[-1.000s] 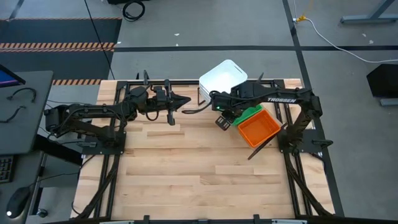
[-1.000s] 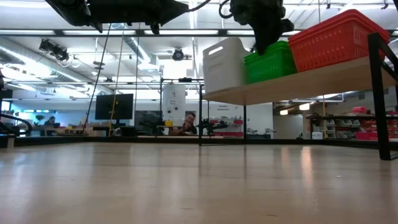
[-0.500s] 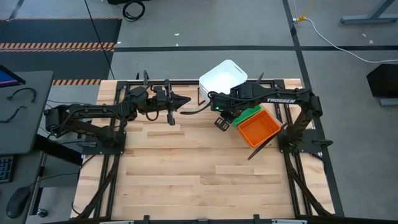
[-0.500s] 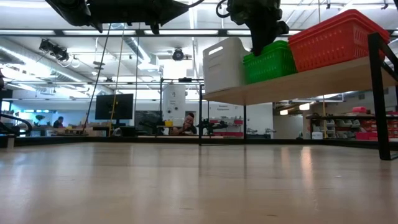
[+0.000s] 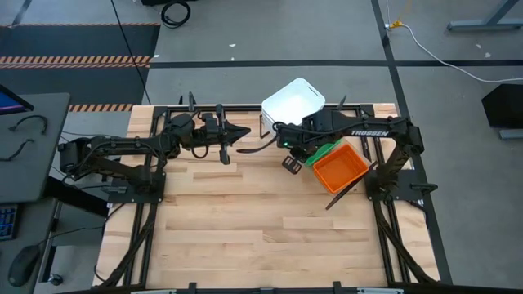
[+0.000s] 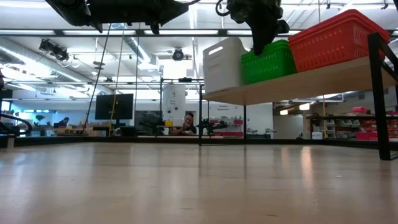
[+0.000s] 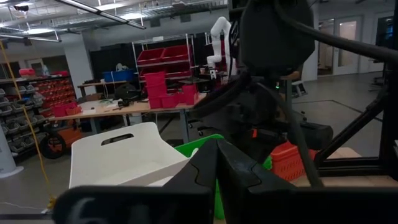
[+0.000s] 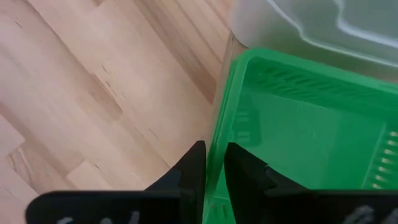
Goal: Stack baskets on shelf by color
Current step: Adjust the stack of green bins, then adjust the stack of orange bins
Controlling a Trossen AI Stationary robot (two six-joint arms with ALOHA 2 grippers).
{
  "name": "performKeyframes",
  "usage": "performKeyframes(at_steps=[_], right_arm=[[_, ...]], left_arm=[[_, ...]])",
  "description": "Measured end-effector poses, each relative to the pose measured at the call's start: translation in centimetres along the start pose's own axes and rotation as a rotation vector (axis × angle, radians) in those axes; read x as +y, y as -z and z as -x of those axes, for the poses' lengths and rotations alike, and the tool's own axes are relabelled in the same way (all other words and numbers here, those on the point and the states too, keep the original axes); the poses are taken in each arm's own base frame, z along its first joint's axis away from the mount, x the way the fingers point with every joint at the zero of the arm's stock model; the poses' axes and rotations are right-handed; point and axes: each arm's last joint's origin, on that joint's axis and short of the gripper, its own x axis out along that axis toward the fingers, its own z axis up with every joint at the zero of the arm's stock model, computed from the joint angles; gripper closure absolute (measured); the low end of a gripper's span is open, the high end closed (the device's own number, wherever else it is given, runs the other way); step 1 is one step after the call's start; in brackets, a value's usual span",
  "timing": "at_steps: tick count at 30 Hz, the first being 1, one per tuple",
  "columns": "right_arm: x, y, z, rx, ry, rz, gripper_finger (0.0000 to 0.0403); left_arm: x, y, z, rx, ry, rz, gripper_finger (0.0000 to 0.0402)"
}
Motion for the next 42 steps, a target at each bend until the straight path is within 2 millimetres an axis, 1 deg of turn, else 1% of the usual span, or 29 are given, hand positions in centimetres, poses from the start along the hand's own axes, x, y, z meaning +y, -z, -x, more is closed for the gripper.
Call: performKeyframes(at_steps=[10,21,25,30,35,39,42], right_arm=[[0.3,0.2,0.1,-0.001,-0.003,-0.006,0.0343],[0.2,0.1,0.1,-0.006,0.005,-0.007,0.0329],[0.2,0.2,0.1,-0.007,0.005,-0.002,0.0309],[0.2,0.1,0.1,-0.008,0.007,-0.002,0.0269],[0.2,0.1,0.2,-0.012,0.004,-0.006,0.0229],[0.2,-0.2,1.2,-0.044,-0.018,-0.009,0.0209],[0.1,-0.5,2.4,-0.072,-0.038,-0.008,0.0202]], left_arm=[[0.0,0.0,0.0,0.0,0.0,0.0,0.0378],[0.0,0.0,0.0,0.0,0.0,0.0,0.0389],[0.0,0.0,0.0,0.0,0.0,0.0,0.0382],[0.0,0.0,0.0,0.0,0.0,0.0,0.0375],[0.0,0.0,0.0,0.0,0.0,0.0,0.0379],[0.0,0.0,0.0,0.0,0.0,0.0,0.0385],[0.0,0.0,0.0,0.0,0.0,0.0,0.0383]])
